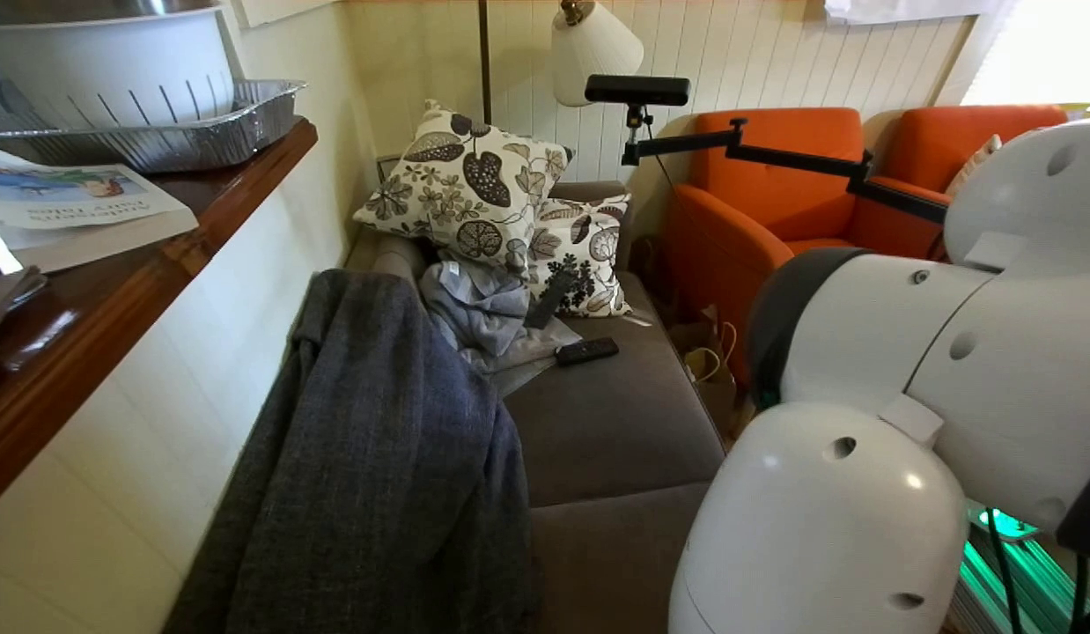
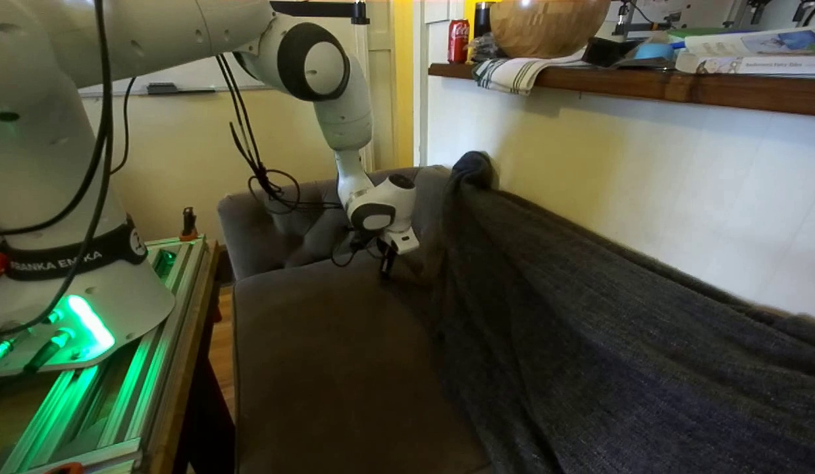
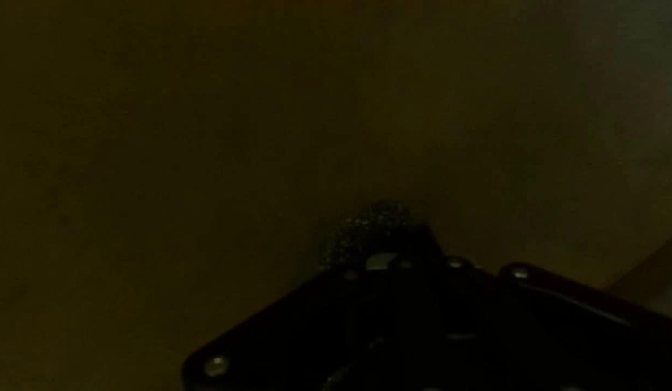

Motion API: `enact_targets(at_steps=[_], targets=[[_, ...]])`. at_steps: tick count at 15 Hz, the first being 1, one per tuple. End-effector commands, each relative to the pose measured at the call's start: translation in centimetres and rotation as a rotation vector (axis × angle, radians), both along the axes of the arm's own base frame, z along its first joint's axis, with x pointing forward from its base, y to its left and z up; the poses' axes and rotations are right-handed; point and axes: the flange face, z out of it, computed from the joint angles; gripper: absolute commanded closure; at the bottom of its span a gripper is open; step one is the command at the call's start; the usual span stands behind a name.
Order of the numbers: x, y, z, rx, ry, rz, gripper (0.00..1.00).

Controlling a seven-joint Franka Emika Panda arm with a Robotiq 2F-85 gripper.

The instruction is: Pull the fleece slightly to the left

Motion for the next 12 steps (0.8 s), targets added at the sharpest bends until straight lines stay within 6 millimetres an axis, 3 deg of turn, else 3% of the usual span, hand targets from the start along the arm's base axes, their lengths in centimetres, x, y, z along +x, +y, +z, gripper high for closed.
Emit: enact_targets(at_steps=[1, 6, 12], targets=[[-2.7, 5.6, 0.6, 0.143, 0.044, 0.125, 0.99], [-5.9, 10.5, 1.7, 0.275, 0.120, 0.324, 0.99], [-8.8, 13.2, 3.3, 0.414, 0.247, 0.557, 0.99]])
